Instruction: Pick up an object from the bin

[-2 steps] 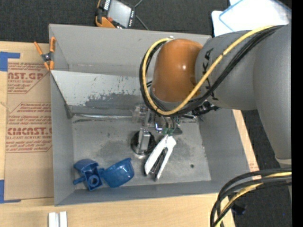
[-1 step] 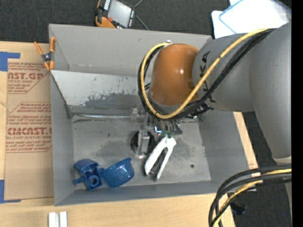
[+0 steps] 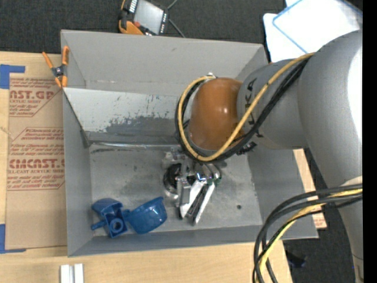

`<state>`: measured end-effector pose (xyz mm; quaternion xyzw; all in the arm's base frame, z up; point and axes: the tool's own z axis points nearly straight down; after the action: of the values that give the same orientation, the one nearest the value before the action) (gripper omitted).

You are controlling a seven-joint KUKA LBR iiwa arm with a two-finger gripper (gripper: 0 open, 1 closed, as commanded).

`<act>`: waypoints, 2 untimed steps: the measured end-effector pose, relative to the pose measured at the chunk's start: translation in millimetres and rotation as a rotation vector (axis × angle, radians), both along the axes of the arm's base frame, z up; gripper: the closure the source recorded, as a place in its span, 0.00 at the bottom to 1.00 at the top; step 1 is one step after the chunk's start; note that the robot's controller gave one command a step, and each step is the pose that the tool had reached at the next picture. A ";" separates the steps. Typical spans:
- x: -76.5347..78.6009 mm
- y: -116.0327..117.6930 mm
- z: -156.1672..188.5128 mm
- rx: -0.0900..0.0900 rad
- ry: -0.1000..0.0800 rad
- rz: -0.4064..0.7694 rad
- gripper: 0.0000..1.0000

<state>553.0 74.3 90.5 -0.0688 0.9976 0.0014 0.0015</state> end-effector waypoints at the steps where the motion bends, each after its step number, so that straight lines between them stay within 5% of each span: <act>1: -5.2 -6.5 -6.1 0.003 -0.009 -0.018 0.00; 2: -12.7 -4.2 18.1 0.000 0.005 0.027 0.00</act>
Offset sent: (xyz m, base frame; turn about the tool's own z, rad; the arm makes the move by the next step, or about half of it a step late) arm -0.0196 0.0057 0.1207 -0.2283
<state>540.3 70.1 108.7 -0.0821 0.9966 0.0018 -0.0008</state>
